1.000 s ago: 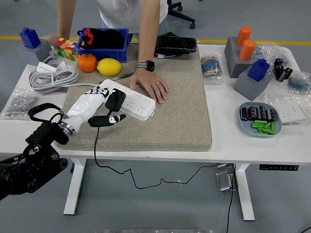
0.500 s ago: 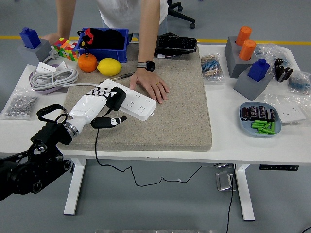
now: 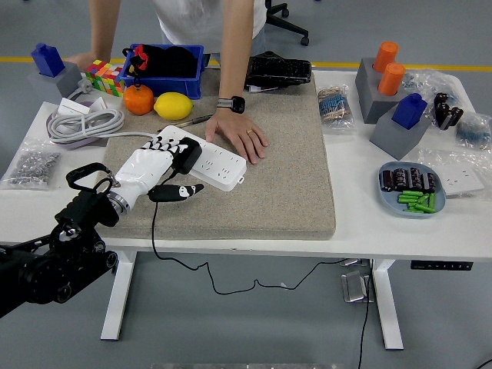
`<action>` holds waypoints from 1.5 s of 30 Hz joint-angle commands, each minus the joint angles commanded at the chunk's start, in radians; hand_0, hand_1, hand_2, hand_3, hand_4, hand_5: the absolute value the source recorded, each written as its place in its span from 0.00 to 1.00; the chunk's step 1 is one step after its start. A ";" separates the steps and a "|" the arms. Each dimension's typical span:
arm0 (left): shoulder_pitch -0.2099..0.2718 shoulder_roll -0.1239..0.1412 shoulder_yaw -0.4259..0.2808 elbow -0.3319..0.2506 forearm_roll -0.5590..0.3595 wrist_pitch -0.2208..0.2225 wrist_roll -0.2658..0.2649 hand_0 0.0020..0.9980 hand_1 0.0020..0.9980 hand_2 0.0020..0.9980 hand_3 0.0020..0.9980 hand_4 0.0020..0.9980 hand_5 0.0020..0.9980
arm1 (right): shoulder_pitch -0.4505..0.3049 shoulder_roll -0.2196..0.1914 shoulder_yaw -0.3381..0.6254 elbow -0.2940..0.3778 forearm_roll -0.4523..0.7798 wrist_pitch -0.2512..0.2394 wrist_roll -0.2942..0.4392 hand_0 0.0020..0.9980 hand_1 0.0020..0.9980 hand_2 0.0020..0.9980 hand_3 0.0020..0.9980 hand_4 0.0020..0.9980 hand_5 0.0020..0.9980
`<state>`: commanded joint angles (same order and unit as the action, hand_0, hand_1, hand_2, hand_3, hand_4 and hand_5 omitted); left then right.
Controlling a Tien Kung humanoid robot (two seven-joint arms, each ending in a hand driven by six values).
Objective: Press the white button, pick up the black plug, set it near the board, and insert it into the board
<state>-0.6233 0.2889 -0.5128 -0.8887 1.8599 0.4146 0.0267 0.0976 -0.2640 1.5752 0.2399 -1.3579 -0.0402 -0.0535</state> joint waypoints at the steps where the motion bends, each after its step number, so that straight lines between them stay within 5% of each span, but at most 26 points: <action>1: -0.004 -0.002 0.004 0.003 0.000 -0.001 0.002 1.00 1.00 0.95 0.92 0.86 0.81 | 0.000 0.000 0.000 0.000 0.000 0.000 0.000 0.61 0.54 0.54 0.59 0.66 0.36; 12: -0.034 -0.023 0.026 0.024 -0.013 -0.009 0.009 1.00 1.00 0.95 0.91 0.85 0.83 | -0.002 0.001 0.000 -0.001 0.000 0.000 0.000 0.61 0.54 0.54 0.59 0.66 0.36; 22: -0.037 -0.012 -0.038 -0.027 -0.057 0.044 -0.046 1.00 1.00 0.97 0.94 0.85 0.84 | -0.001 0.001 0.004 0.000 -0.001 0.000 0.000 0.61 0.54 0.54 0.59 0.66 0.36; 23: -0.034 -0.010 -0.053 -0.037 -0.057 0.047 -0.047 1.00 1.00 1.00 1.00 0.85 0.85 | -0.001 0.001 0.005 0.000 -0.001 0.000 0.000 0.61 0.54 0.54 0.59 0.66 0.36; 30: 0.009 0.004 -0.174 -0.112 -0.054 0.071 -0.062 1.00 1.00 1.00 1.00 0.85 0.85 | -0.002 0.004 0.005 0.000 -0.002 0.000 -0.001 0.61 0.54 0.54 0.59 0.66 0.36; 45: 0.205 -0.015 -0.564 -0.220 -0.142 0.120 -0.158 1.00 0.98 0.94 0.92 0.83 0.81 | -0.001 0.003 0.014 -0.001 -0.006 0.000 -0.002 0.61 0.54 0.54 0.59 0.66 0.36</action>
<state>-0.4186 0.2736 -1.0768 -1.1091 1.7174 0.5342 -0.1311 0.0965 -0.2605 1.5889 0.2392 -1.3636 -0.0403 -0.0557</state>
